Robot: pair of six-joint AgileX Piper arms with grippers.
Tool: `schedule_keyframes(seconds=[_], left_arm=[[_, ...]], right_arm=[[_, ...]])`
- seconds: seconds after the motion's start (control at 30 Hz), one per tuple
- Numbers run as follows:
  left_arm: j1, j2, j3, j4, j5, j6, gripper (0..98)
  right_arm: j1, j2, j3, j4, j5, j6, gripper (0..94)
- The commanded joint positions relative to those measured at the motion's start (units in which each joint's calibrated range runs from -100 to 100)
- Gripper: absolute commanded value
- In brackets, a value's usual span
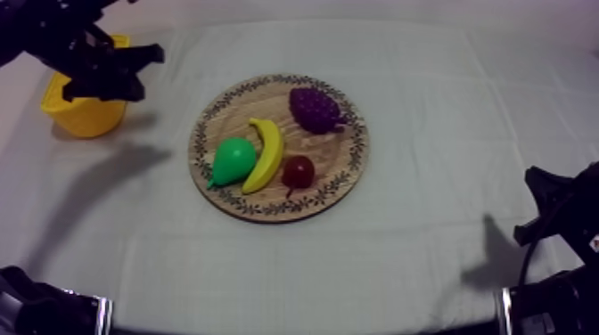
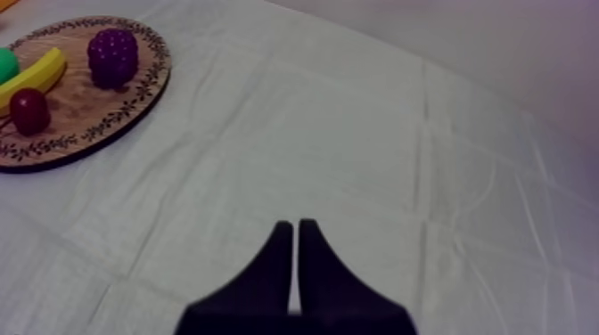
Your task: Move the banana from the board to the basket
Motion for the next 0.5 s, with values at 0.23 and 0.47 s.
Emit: schedule_keyframes(seconds=[0.23, 0.47], left_arm=[[9.22, 7.81, -9.4, 3.98, -0.47, -0.67, 0.0], [13.94, 11.24, -18.16, 4.58, 3.16, 0.05, 0.0]], right_arm=[[-0.02, -0.01, 0.04, 0.0, -0.05, 0.02, 0.4], [-0.02, -0.01, 0.04, 0.0, -0.05, 0.02, 0.4]])
